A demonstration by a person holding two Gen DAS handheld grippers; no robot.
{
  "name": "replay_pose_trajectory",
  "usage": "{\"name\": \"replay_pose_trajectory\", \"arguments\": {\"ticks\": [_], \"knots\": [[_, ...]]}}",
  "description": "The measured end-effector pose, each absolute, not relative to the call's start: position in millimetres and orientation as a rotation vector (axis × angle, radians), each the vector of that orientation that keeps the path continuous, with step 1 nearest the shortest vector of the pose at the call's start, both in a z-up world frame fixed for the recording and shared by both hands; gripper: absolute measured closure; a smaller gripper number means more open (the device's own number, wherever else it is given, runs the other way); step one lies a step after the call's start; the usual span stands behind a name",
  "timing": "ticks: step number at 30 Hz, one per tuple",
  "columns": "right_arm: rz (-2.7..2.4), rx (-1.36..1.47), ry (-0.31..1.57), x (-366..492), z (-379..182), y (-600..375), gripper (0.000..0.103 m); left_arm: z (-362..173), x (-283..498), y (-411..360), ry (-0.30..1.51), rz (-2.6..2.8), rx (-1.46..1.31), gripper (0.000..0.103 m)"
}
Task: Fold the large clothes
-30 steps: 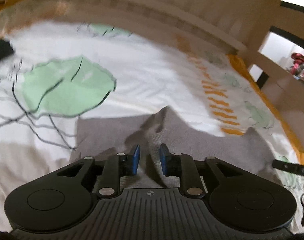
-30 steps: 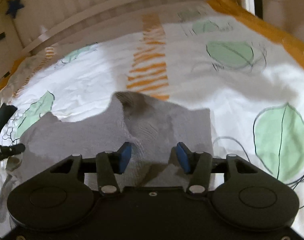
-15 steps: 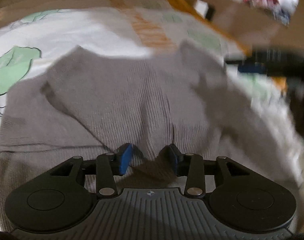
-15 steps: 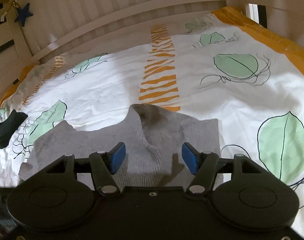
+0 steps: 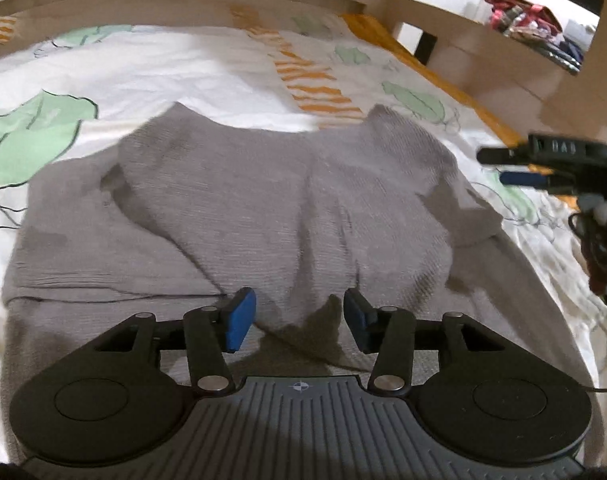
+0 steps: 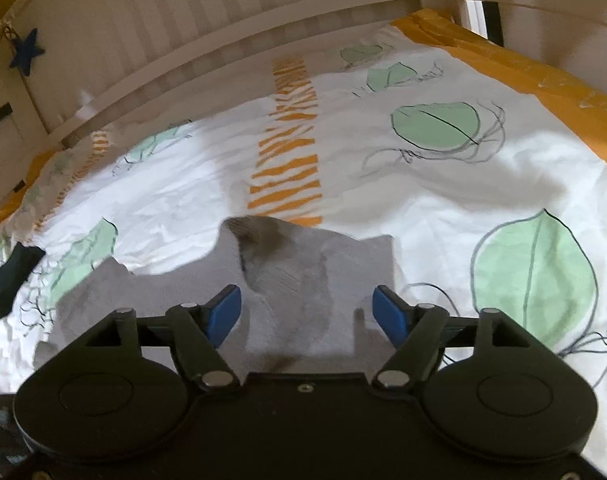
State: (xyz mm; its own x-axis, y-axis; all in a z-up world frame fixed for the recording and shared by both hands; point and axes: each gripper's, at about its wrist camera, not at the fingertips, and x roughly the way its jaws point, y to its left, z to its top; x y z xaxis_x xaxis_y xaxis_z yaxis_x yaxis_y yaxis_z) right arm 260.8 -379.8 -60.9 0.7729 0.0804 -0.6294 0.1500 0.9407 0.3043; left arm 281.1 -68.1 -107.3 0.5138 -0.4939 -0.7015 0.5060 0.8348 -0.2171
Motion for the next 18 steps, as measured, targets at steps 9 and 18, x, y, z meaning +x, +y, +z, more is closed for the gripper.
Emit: {"name": "replay_pose_trajectory", "arguments": {"ticks": [9,18], "knots": [[-0.086,0.378,0.754,247,-86,-397,0.022,-80,270,-26,0.709,-0.509,-0.045,0.019],[-0.066,0.508,0.773,201,-88,-397,0.011,-69,225,41,0.697,-0.410,-0.232,0.006]]}}
